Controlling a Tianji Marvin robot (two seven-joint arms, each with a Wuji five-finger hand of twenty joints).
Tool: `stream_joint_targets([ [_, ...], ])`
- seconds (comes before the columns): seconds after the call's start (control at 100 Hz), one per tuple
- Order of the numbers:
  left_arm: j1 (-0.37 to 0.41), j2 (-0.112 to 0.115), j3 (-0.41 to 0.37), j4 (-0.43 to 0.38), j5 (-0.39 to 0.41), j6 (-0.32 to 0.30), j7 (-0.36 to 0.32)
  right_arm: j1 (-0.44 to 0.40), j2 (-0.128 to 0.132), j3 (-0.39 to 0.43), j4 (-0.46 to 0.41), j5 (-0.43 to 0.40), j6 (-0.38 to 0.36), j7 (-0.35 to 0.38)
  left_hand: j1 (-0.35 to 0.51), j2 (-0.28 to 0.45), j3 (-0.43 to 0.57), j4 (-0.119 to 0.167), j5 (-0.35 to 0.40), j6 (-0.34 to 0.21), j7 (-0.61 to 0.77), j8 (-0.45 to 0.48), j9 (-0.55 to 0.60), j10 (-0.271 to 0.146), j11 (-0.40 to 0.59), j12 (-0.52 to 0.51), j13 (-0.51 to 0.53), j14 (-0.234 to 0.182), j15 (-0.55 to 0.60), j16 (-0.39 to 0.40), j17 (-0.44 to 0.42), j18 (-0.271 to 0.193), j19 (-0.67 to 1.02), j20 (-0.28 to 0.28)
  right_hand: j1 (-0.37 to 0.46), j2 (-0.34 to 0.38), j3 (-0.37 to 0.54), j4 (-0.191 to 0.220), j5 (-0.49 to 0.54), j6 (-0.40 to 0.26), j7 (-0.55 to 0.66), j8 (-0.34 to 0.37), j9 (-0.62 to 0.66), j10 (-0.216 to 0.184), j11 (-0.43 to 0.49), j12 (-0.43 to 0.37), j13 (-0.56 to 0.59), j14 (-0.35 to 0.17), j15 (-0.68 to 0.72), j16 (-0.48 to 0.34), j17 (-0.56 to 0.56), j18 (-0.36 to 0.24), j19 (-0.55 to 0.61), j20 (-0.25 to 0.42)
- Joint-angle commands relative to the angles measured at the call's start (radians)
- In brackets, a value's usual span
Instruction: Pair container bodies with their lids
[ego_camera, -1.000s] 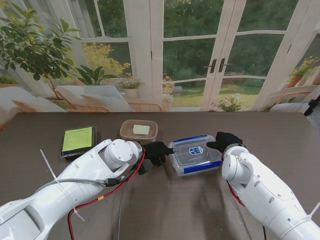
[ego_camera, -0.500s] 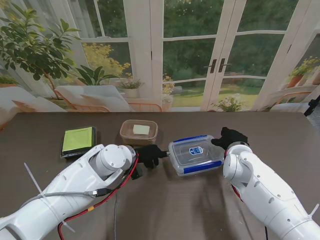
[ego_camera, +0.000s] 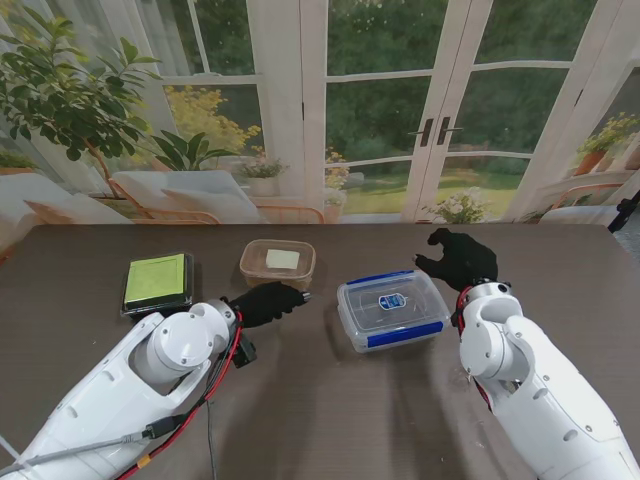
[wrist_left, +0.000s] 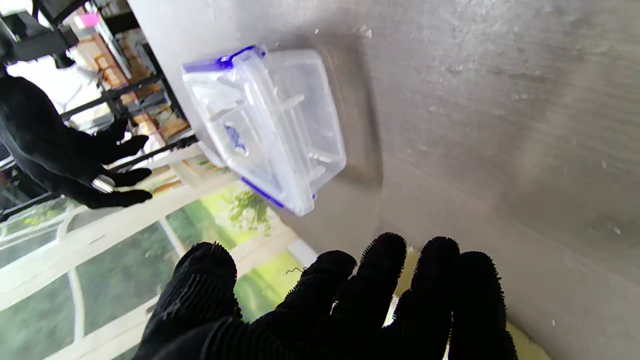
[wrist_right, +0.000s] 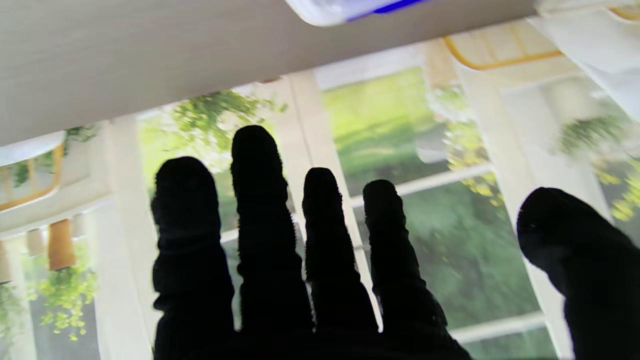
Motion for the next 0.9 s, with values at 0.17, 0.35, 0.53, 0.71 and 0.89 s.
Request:
stream_joint_targets([
  [0.17,0.121,0.011,-0.086,-0.110,0.043,-0.092,0.063,-0.145,-0.001,0.088,-0.163,0.052,-0.167,-0.005,-0.008,-0.057,0.002,-0.007,-0.007,-0.041,-0.005,0.004,-0.073,-0.055,-0.023,-0.080,-0.062,-0.059,-0.136,-0.114,-0.019,-0.069,-0.301,-0.069,0.006,-0.033,0.091,-0.021,0.043,-0.030,0.000,0.017,-0.016,-0.039,0.013,-0.011,-0.070,-0.011,-0.100,-0.050,-0.255,-0.005,-0.093,-0.056],
  [0.35,0.214,0.010,-0.125,-0.165,0.088,-0.184,0.123,-0.239,-0.004,0.138,-0.229,0.139,-0.306,0.006,-0.002,-0.099,0.005,-0.004,-0.053,-0.065,-0.019,-0.007,-0.141,-0.097,-0.041,-0.127,-0.135,-0.110,-0.177,-0.180,0.003,-0.097,-0.557,-0.075,0.011,-0.038,0.098,-0.024,0.055,-0.039,-0.011,0.016,-0.034,-0.053,-0.002,-0.012,-0.118,-0.019,-0.176,-0.078,-0.301,-0.009,-0.164,-0.085],
  [0.53,0.286,0.000,-0.136,-0.175,0.138,-0.296,0.223,-0.316,-0.006,0.158,-0.254,0.205,-0.419,0.014,0.020,-0.151,0.008,0.000,-0.083,-0.086,-0.026,-0.009,-0.183,-0.133,-0.051,-0.135,-0.173,-0.148,-0.190,-0.195,-0.038,-0.123,-0.588,-0.067,0.016,-0.040,0.097,-0.025,0.048,-0.048,-0.015,0.017,-0.059,-0.068,-0.013,-0.013,-0.163,-0.031,-0.223,-0.095,-0.339,-0.019,-0.210,-0.099],
  [0.71,0.340,-0.003,-0.140,-0.184,0.186,-0.352,0.277,-0.363,-0.011,0.151,-0.246,0.239,-0.482,-0.005,0.023,-0.181,0.010,0.002,-0.121,-0.098,-0.033,-0.009,-0.218,-0.161,-0.055,-0.139,-0.199,-0.175,-0.193,-0.203,-0.061,-0.146,-0.609,-0.066,0.024,-0.048,0.104,-0.026,0.068,-0.056,-0.010,0.019,-0.062,-0.080,-0.016,-0.013,-0.182,-0.035,-0.245,-0.102,-0.363,-0.025,-0.240,-0.104],
  [0.89,0.380,-0.025,-0.141,-0.153,0.213,-0.412,0.403,-0.367,-0.011,0.137,-0.206,0.235,-0.532,-0.018,0.044,-0.215,0.018,0.005,-0.102,-0.094,-0.013,0.004,-0.200,-0.159,-0.044,-0.133,-0.188,-0.170,-0.185,-0.203,-0.063,-0.142,-0.619,-0.067,0.028,-0.060,0.112,-0.029,0.099,-0.068,0.000,0.024,-0.061,-0.093,-0.019,-0.013,-0.193,-0.050,-0.261,-0.107,-0.384,-0.036,-0.267,-0.105],
])
